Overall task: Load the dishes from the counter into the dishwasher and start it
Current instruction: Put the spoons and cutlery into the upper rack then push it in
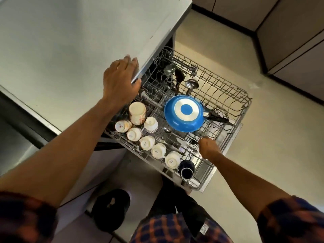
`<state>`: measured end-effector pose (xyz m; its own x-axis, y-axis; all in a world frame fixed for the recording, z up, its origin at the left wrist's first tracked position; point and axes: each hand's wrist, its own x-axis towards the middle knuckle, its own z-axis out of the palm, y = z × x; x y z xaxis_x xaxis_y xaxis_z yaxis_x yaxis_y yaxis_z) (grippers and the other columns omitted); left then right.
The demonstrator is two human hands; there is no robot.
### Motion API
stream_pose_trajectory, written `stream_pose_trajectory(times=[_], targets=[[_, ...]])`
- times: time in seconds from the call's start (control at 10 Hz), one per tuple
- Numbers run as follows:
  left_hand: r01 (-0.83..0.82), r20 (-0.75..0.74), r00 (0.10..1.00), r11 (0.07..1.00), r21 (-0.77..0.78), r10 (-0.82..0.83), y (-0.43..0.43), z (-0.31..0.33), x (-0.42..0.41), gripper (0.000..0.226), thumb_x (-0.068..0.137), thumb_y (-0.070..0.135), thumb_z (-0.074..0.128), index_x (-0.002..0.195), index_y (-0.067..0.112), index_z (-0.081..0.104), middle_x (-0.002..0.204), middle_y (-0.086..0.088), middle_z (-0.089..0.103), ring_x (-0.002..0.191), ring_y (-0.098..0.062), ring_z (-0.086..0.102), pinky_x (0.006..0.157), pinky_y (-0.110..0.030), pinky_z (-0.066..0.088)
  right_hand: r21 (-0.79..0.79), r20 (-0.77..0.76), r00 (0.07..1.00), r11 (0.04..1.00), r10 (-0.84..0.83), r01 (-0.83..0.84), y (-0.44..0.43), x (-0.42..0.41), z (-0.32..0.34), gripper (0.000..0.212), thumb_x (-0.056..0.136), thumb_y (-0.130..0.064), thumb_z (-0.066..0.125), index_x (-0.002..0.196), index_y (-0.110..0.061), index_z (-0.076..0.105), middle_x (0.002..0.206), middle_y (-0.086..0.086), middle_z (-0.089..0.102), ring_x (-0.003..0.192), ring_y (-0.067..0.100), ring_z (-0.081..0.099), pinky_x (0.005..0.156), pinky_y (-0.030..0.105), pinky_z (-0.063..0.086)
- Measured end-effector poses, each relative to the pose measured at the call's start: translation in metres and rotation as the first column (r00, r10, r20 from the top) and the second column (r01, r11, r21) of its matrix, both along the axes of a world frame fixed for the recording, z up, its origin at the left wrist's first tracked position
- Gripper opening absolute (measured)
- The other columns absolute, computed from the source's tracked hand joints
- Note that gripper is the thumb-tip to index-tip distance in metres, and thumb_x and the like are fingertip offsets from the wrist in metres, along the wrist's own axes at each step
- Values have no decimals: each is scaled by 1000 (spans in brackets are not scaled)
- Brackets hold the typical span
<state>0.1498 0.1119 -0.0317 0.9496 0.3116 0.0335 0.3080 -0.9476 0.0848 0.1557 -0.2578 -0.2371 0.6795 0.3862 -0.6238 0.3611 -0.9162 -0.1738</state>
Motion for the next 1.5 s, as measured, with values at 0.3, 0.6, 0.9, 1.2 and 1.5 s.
stream_pose_trajectory(times=[0.3,0.6,0.9,1.2,1.5], targets=[[-32,7,999,996,86,32,-1,-14,-5,67,96,48,42,156,26,23,163,-1,26,144,-32,27,112,-49,25,178,12,997,981,-76,73,-8,5,-18,8,91,-11,64,95,-13,71,97,8,67,82,25,66,76,42,60],[-32,21,999,995,92,30,-6,-15,-5,67,96,45,47,155,24,24,162,-3,28,142,-33,29,111,-50,26,137,92,995,989,36,-49,-31,14,6,17,92,-25,61,104,-27,74,98,-2,67,78,18,64,65,32,58],[-53,35,998,996,74,51,-10,-13,-6,67,95,42,51,154,25,26,162,-2,29,142,-32,29,111,-51,27,24,166,986,999,24,-29,-44,73,24,6,88,-19,67,92,-17,71,81,2,65,70,18,59,65,30,51],[-55,64,997,996,73,50,-10,-14,-7,67,95,41,52,154,24,28,161,-2,30,142,-32,30,109,-51,28,168,89,995,984,50,-64,-27,68,-11,15,97,-15,55,100,-15,70,93,5,68,83,20,64,70,30,51],[-55,64,997,995,81,50,-10,-16,-7,67,94,42,51,154,25,27,161,0,30,142,-32,30,109,-51,28,250,4,999,967,-53,50,-4,69,-35,29,94,-29,68,118,-13,70,107,4,68,91,18,60,82,32,53]])
